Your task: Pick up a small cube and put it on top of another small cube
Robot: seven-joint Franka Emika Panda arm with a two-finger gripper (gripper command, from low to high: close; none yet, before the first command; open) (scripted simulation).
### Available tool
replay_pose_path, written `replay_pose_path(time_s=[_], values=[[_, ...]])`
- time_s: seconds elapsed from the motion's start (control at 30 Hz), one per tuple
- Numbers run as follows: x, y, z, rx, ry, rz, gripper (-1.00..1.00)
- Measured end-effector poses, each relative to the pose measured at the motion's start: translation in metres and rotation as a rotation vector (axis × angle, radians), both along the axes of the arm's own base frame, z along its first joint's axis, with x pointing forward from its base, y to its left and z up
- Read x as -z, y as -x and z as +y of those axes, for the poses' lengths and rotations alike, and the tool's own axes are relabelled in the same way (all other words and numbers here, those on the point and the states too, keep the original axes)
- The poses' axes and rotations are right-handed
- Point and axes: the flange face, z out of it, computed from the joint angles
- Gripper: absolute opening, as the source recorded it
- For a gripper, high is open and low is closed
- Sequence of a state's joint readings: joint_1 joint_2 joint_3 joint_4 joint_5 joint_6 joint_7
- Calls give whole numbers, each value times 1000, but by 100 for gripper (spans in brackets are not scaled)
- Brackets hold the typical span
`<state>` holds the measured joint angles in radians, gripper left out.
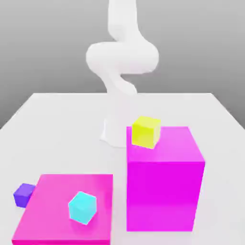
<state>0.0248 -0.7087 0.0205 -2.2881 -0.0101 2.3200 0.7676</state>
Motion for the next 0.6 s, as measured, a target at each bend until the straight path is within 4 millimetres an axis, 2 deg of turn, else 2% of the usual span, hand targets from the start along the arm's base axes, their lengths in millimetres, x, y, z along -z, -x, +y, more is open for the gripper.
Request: replay_pose_path(time_s=[0.13, 0.3, 0.47, 0.6], values=[[46, -47, 37, -113, 74, 95, 0], [112, -92, 87, -263, 159, 204, 0], [186, -120, 142, -423, 235, 309, 0], [251, -129, 191, -566, 291, 389, 0]])
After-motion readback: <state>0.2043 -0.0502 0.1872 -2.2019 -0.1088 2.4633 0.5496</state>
